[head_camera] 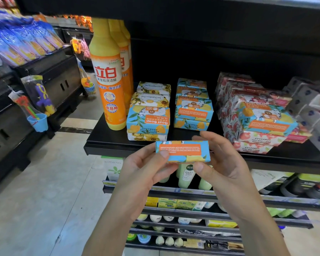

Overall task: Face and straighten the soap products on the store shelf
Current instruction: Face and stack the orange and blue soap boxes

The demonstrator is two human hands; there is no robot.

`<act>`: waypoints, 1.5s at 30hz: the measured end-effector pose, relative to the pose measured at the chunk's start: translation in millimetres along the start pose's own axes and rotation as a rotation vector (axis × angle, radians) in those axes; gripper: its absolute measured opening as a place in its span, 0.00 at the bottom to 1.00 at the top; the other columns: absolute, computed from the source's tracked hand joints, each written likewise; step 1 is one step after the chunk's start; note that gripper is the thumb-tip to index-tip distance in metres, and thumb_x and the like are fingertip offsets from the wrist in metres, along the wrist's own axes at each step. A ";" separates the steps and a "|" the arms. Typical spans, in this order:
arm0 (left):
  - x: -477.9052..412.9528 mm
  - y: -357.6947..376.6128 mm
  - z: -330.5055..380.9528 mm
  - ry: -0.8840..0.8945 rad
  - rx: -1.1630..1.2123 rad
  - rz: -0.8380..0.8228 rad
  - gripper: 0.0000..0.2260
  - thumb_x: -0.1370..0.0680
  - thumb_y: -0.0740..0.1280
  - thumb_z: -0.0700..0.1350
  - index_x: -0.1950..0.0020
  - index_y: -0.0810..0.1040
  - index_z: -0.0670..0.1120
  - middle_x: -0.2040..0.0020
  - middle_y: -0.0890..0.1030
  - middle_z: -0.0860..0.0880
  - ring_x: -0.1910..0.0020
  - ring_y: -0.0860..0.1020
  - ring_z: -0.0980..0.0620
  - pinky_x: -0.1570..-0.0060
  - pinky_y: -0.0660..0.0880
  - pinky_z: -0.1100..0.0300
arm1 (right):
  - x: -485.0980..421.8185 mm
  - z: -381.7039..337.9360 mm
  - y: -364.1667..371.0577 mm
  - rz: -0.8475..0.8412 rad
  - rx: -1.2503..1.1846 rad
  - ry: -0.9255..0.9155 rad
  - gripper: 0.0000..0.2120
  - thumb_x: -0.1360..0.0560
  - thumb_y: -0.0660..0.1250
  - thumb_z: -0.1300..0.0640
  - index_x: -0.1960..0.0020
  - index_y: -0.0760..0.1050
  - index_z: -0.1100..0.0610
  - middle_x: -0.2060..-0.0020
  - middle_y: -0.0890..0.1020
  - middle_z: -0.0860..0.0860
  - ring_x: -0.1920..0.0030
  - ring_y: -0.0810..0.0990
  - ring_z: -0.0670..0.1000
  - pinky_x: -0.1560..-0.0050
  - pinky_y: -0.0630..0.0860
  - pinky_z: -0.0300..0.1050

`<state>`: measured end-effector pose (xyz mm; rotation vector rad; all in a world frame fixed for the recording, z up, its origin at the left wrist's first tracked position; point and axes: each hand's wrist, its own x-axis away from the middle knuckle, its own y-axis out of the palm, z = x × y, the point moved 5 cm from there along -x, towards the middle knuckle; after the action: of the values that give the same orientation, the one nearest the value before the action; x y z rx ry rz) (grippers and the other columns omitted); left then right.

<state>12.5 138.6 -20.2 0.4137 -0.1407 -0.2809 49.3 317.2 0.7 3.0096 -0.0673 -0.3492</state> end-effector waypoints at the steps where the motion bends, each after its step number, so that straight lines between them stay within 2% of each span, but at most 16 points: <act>1: -0.2 0.1 0.7 0.006 -0.007 0.004 0.22 0.25 0.74 0.48 0.33 0.78 0.40 0.41 0.85 0.42 0.40 0.83 0.44 0.39 0.80 0.52 | -0.3 2.2 -0.2 0.005 0.003 0.051 0.30 0.30 0.80 0.49 0.31 0.75 0.49 0.36 0.81 0.50 0.35 0.79 0.50 0.41 0.79 0.41; 4: -0.2 0.2 2.4 0.019 -0.001 0.016 0.22 0.26 0.73 0.46 0.33 0.78 0.41 0.43 0.86 0.43 0.41 0.84 0.46 0.41 0.80 0.54 | 0.6 8.1 1.4 0.036 0.006 0.193 0.44 0.39 0.79 0.30 0.30 0.75 0.52 0.38 0.83 0.50 0.37 0.82 0.52 0.39 0.80 0.47; 7: -0.8 0.3 1.2 0.017 0.000 0.008 0.24 0.27 0.74 0.44 0.32 0.78 0.44 0.43 0.86 0.43 0.41 0.84 0.47 0.43 0.81 0.57 | -0.2 9.5 2.3 0.088 -0.007 0.237 0.46 0.42 0.78 0.27 0.35 0.78 0.56 0.44 0.86 0.52 0.44 0.85 0.55 0.46 0.82 0.46; 9: -1.5 -0.2 -0.3 0.018 -0.010 -0.002 0.24 0.27 0.77 0.43 0.32 0.78 0.46 0.42 0.86 0.44 0.40 0.84 0.46 0.45 0.81 0.58 | -1.5 9.8 2.4 0.106 -0.035 0.248 0.46 0.43 0.80 0.29 0.36 0.79 0.59 0.45 0.86 0.54 0.46 0.86 0.55 0.49 0.82 0.43; 15: -4.0 -2.1 -3.2 0.049 -0.046 -0.010 0.24 0.29 0.74 0.44 0.32 0.79 0.51 0.41 0.85 0.46 0.38 0.82 0.45 0.42 0.81 0.52 | -3.8 10.2 4.1 0.093 -0.196 0.256 0.45 0.42 0.84 0.39 0.37 0.78 0.66 0.43 0.85 0.60 0.43 0.85 0.57 0.50 0.83 0.43; 17: -3.2 -2.0 -1.9 0.070 -0.054 -0.015 0.26 0.30 0.75 0.44 0.31 0.79 0.53 0.40 0.85 0.47 0.37 0.82 0.45 0.42 0.80 0.51 | -3.7 10.7 4.5 0.095 -0.224 0.256 0.45 0.44 0.86 0.40 0.36 0.78 0.65 0.43 0.85 0.60 0.43 0.85 0.57 0.50 0.83 0.43; 19: -2.5 -2.0 0.6 0.091 -0.030 -0.010 0.26 0.29 0.74 0.43 0.31 0.78 0.53 0.40 0.85 0.47 0.38 0.82 0.46 0.45 0.81 0.55 | -3.9 11.4 3.6 0.099 -0.217 0.244 0.43 0.46 0.87 0.41 0.37 0.80 0.60 0.42 0.85 0.59 0.42 0.85 0.57 0.49 0.82 0.42; 24: -1.2 -1.7 5.1 0.112 0.042 0.001 0.24 0.27 0.70 0.43 0.30 0.77 0.49 0.39 0.85 0.46 0.40 0.83 0.47 0.47 0.82 0.58 | -3.9 7.3 2.9 0.010 -0.161 0.142 0.37 0.40 0.86 0.47 0.35 0.80 0.55 0.40 0.84 0.57 0.41 0.84 0.56 0.45 0.80 0.43; 27: -0.7 -2.7 5.3 0.079 0.054 0.028 0.24 0.27 0.72 0.49 0.31 0.77 0.45 0.40 0.85 0.44 0.40 0.83 0.46 0.46 0.82 0.54 | -2.8 4.7 -2.3 0.006 -0.110 0.082 0.31 0.35 0.80 0.62 0.33 0.77 0.55 0.40 0.84 0.55 0.43 0.84 0.54 0.45 0.81 0.46; 29: 0.5 -2.8 3.8 0.053 0.047 0.033 0.26 0.26 0.74 0.52 0.31 0.77 0.42 0.40 0.85 0.42 0.39 0.83 0.44 0.43 0.82 0.50 | -1.6 3.9 -4.7 -0.008 -0.045 0.066 0.31 0.33 0.76 0.67 0.32 0.75 0.55 0.38 0.83 0.54 0.42 0.83 0.55 0.43 0.82 0.50; 33: 2.4 0.6 3.7 0.037 0.013 0.016 0.22 0.24 0.74 0.50 0.35 0.79 0.40 0.42 0.85 0.42 0.41 0.84 0.44 0.45 0.82 0.51 | -1.0 -0.3 -4.6 -0.053 0.009 0.030 0.32 0.32 0.77 0.72 0.31 0.74 0.56 0.38 0.82 0.53 0.42 0.83 0.55 0.44 0.82 0.52; 36: 2.1 2.0 3.6 0.052 -0.006 0.034 0.21 0.28 0.72 0.46 0.36 0.80 0.41 0.45 0.87 0.42 0.44 0.85 0.46 0.47 0.83 0.52 | -1.6 -5.8 -2.0 -0.095 0.047 0.005 0.32 0.33 0.75 0.70 0.31 0.73 0.56 0.39 0.82 0.51 0.41 0.83 0.53 0.44 0.82 0.50; 39: 2.3 2.7 3.1 0.077 -0.008 0.049 0.21 0.28 0.72 0.45 0.36 0.81 0.41 0.46 0.87 0.43 0.44 0.85 0.46 0.48 0.84 0.51 | -1.3 -11.1 0.5 -0.123 0.177 -0.035 0.35 0.31 0.78 0.69 0.29 0.70 0.53 0.37 0.80 0.47 0.36 0.80 0.51 0.40 0.79 0.45; 41: 2.3 2.9 3.6 0.095 -0.007 0.059 0.21 0.29 0.72 0.45 0.37 0.81 0.42 0.46 0.87 0.43 0.44 0.85 0.46 0.48 0.84 0.52 | -1.2 -16.5 0.0 -0.089 0.393 -0.092 0.38 0.31 0.80 0.61 0.27 0.68 0.45 0.33 0.76 0.39 0.32 0.76 0.46 0.37 0.77 0.41; 43: 2.6 4.1 4.6 0.104 -0.002 0.061 0.22 0.29 0.72 0.45 0.36 0.81 0.42 0.46 0.87 0.43 0.44 0.85 0.45 0.48 0.84 0.52 | -2.0 -26.3 3.6 -0.064 0.702 -0.197 0.39 0.31 0.79 0.47 0.26 0.64 0.38 0.29 0.68 0.33 0.27 0.67 0.38 0.33 0.67 0.31; 45: 3.4 6.1 6.1 0.114 -0.002 0.058 0.22 0.29 0.72 0.45 0.36 0.80 0.42 0.45 0.87 0.43 0.45 0.85 0.45 0.48 0.84 0.53 | -5.1 -30.8 11.2 -0.098 0.903 -0.296 0.39 0.31 0.79 0.44 0.25 0.64 0.39 0.30 0.65 0.33 0.27 0.62 0.34 0.32 0.57 0.24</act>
<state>16.0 140.7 -11.9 0.4220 -0.0410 -0.2001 51.1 309.7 33.0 3.8086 -0.1319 -1.0121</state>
